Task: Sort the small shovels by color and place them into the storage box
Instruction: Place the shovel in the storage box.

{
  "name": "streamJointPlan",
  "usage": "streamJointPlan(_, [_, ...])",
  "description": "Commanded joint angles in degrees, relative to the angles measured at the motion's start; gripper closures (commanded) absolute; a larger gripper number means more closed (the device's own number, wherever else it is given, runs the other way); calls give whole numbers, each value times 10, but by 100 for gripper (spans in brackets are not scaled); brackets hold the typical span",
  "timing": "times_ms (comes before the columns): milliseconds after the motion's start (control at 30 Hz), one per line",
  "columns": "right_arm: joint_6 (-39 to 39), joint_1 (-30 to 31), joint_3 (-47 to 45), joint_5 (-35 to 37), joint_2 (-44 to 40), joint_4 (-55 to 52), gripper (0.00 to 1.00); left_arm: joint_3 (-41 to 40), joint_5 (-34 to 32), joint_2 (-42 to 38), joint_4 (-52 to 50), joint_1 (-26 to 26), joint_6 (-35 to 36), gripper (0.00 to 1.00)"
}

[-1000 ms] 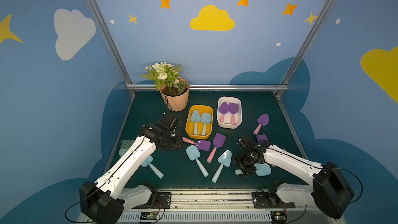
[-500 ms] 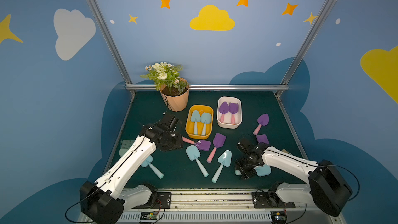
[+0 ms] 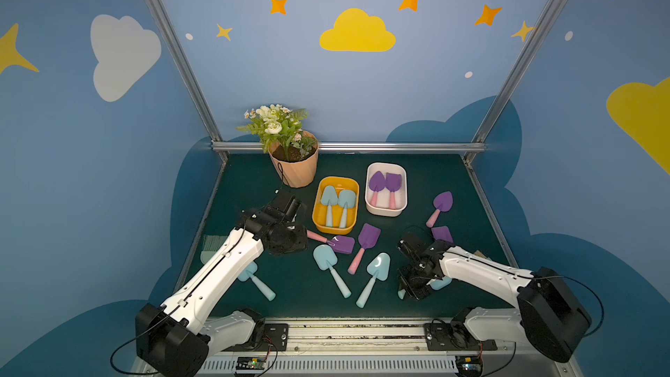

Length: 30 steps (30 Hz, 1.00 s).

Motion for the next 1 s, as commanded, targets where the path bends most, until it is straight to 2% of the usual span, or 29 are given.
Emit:
streamJointPlan(0, [-4, 7, 21, 20, -8, -43, 85, -2, 6, 1, 1, 2, 8, 51])
streamJointPlan(233, [9, 47, 60, 49, -27, -83, 89, -3, 5, -1, 0, 3, 6, 51])
streamJointPlan(333, [8, 72, 94, 82, -31, -120, 89, -3, 7, -3, 0, 3, 6, 51])
streamJointPlan(433, [-26, 95, 153, 129, -20, -177, 89, -2, 9, -5, -1, 3, 5, 52])
streamJointPlan(533, [-99, 113, 232, 188, 10, -248, 91, 1, 11, -6, -2, 2, 6, 52])
streamJointPlan(633, [-214, 122, 313, 230, 49, -284, 95, 3, 12, -8, -3, 2, 7, 51])
streamJointPlan(800, [-414, 121, 416, 206, 140, -315, 99, 5, 13, -8, -5, 3, 7, 51])
streamJointPlan(967, [-558, 124, 510, 147, 232, -333, 100, 4, 10, -10, -6, 4, 7, 51])
